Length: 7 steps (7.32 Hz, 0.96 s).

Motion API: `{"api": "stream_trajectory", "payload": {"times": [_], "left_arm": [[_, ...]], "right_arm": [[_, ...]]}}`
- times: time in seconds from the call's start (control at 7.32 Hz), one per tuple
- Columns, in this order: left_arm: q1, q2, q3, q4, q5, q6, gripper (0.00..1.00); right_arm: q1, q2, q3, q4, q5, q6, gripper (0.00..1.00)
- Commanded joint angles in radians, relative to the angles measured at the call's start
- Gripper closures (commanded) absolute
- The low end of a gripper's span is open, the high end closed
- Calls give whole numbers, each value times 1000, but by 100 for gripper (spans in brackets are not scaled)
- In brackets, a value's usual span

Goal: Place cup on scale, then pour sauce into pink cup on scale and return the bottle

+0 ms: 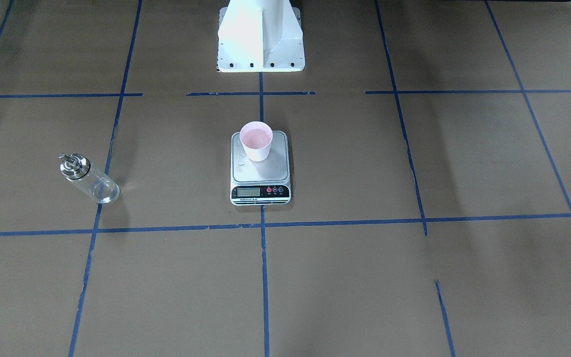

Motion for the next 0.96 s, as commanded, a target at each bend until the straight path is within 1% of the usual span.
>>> {"api": "stream_trajectory", "payload": {"times": [0.0, 0.27, 0.55, 0.68, 0.82], "left_arm": [[-7, 2, -2, 0, 0, -100, 0], [-14, 2, -2, -23, -3, -133, 0], [-24, 3, -4, -160, -5, -259, 0], [-24, 3, -4, -193, -5, -280, 0], [-24, 2, -5, -198, -5, -303, 0]], "right_arm": [[0, 0, -6, 12, 2, 6, 0], [0, 3, -5, 13, 2, 6, 0], [0, 8, -3, 13, 2, 6, 0], [0, 8, -2, 13, 2, 6, 0], [0, 8, -3, 13, 2, 6, 0]]}}
